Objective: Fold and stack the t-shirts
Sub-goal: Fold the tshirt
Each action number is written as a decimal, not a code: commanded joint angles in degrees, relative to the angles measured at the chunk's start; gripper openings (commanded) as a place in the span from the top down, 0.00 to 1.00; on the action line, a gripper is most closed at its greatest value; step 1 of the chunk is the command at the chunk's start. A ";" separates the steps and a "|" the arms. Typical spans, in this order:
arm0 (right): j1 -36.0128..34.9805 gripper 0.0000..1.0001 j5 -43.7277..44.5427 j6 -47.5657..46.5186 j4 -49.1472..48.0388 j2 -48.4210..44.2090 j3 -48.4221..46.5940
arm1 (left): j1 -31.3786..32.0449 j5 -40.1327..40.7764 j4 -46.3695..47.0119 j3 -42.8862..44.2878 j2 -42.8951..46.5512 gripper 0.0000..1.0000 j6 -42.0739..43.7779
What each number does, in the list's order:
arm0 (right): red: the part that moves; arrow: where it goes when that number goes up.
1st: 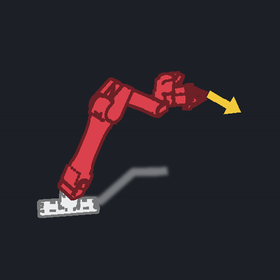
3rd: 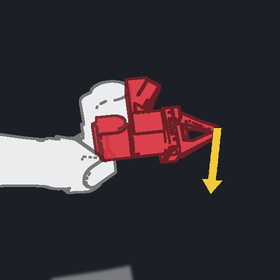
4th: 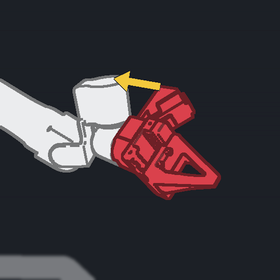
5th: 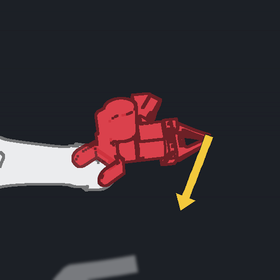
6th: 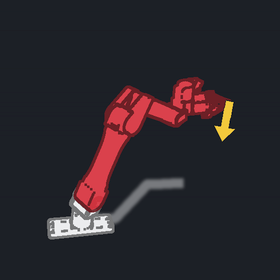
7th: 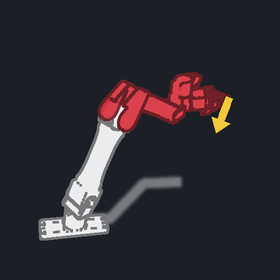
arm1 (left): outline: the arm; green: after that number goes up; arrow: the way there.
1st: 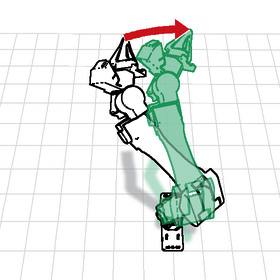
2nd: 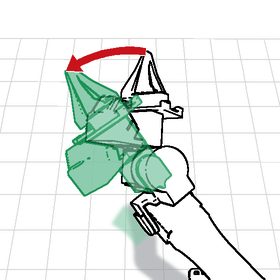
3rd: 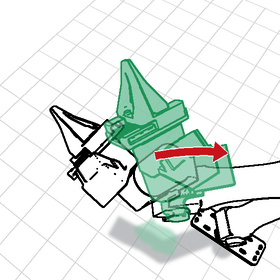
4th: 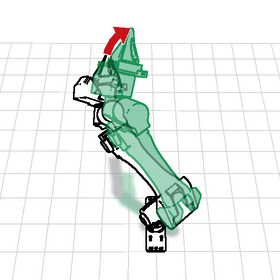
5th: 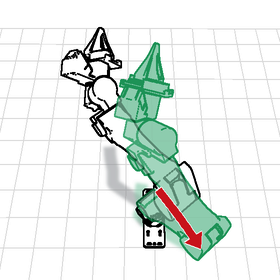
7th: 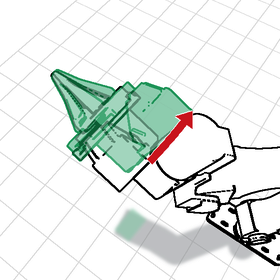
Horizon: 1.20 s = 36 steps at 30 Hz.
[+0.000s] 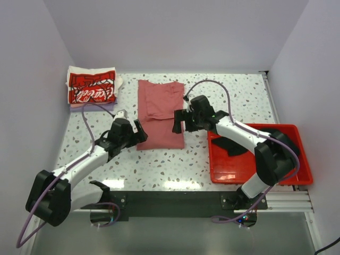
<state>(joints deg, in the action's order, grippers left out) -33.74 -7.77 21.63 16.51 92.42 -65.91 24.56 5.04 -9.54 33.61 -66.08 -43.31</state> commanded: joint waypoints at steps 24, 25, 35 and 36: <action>-3.35 0.17 -4.45 7.02 -0.43 -2.60 13.26 | -0.65 0.68 4.09 -6.89 -8.44 0.82 -3.62; -3.35 0.19 -3.75 7.02 -0.43 -2.34 13.09 | -0.65 0.33 4.61 -6.97 -8.45 0.86 -3.54; -3.79 0.44 -1.72 7.82 -2.54 3.54 11.16 | -0.65 -0.29 4.53 -7.33 -7.22 1.00 -2.13; -3.71 0.47 -1.37 7.82 -2.97 3.99 10.81 | -0.65 -0.12 4.44 -7.41 -7.04 1.00 -2.04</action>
<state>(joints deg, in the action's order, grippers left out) -37.06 -10.55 28.91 15.77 95.07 -52.64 24.12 5.23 -4.58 26.79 -73.60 -46.85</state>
